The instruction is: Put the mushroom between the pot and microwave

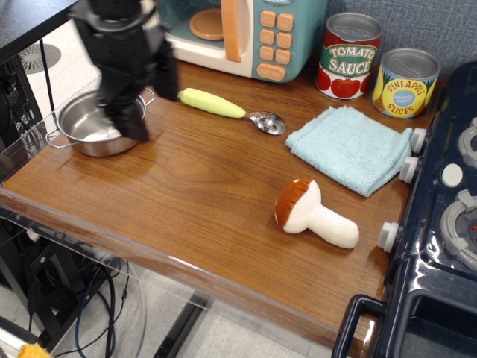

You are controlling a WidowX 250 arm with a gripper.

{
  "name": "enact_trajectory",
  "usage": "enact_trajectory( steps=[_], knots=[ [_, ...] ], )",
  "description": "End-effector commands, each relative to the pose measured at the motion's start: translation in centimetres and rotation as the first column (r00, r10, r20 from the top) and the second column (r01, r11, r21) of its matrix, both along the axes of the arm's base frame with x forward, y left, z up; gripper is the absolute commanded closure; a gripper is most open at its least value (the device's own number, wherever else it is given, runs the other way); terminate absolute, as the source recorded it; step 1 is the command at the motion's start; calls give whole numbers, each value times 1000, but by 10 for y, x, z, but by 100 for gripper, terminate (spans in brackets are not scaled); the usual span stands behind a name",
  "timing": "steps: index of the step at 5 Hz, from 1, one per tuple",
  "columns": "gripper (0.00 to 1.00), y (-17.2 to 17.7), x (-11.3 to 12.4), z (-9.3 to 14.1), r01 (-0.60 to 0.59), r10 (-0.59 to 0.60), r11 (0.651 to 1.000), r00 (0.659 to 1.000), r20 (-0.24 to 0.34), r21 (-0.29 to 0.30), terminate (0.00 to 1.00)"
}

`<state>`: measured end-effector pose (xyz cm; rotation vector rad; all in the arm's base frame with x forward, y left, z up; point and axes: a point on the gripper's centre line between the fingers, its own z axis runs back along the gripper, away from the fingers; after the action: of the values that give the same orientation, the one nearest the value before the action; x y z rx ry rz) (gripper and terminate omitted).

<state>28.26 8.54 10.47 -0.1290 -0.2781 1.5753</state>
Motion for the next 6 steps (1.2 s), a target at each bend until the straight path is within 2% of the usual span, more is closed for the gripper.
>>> enact_trajectory(
  steps=[1, 2, 3, 6],
  knots=[
    [0, -67, -9, -2, 148, -148, 989, 989, 17, -12, 0],
    [0, -93, -11, -14, 178, -179, 983, 984, -18, -36, 0],
    [0, -115, -6, -31, 237, -238, 971, 970, -43, -14, 0],
    [0, -139, 12, -63, 292, -298, 952, 952, -68, -86, 0]
  ],
)
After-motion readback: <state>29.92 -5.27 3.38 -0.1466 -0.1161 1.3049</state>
